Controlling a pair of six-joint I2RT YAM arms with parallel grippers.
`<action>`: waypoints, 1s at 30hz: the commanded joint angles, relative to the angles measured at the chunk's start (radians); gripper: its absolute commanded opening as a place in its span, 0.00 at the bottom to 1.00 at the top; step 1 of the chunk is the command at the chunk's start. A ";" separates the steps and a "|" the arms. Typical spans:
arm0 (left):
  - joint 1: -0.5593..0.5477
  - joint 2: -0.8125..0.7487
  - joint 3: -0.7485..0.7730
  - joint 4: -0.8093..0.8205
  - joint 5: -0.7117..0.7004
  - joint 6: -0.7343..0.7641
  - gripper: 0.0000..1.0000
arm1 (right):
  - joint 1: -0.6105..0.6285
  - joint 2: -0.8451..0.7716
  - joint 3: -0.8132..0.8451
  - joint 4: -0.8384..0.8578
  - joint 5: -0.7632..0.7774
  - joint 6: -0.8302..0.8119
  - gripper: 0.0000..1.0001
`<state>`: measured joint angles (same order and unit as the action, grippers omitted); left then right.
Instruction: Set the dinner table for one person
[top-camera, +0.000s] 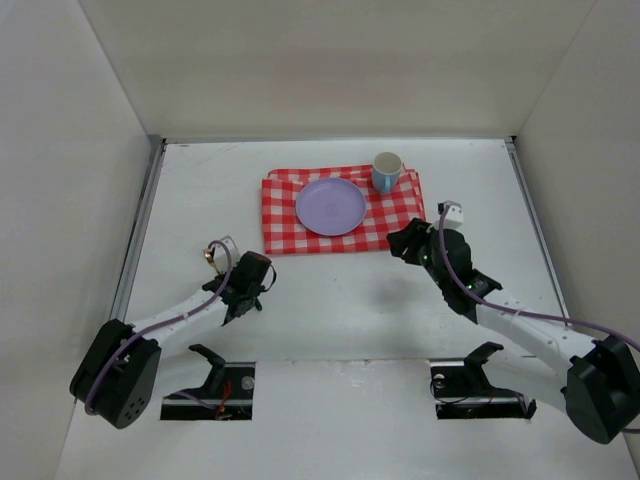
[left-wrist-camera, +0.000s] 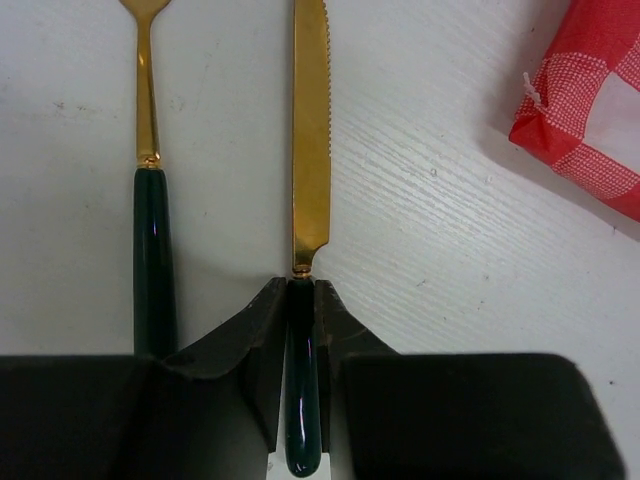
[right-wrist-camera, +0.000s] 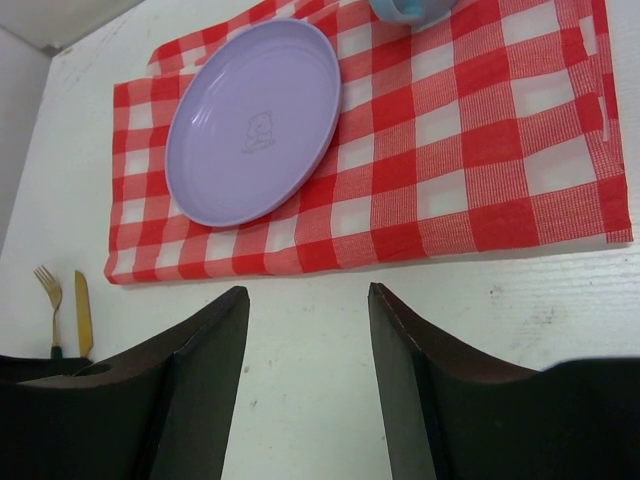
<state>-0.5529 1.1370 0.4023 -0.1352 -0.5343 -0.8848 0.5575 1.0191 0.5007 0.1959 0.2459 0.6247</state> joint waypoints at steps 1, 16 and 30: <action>0.009 -0.017 -0.045 -0.014 0.050 -0.016 0.08 | -0.001 -0.036 -0.014 0.062 -0.019 0.010 0.58; -0.072 -0.284 0.070 -0.165 -0.013 0.001 0.00 | -0.049 -0.106 -0.056 0.071 0.004 0.039 0.66; -0.273 0.323 0.604 0.253 0.146 0.132 0.00 | -0.141 -0.183 -0.106 0.060 0.053 0.079 0.72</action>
<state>-0.8078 1.3720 0.8936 -0.0330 -0.4503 -0.7860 0.4423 0.8753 0.4145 0.2035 0.2592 0.6792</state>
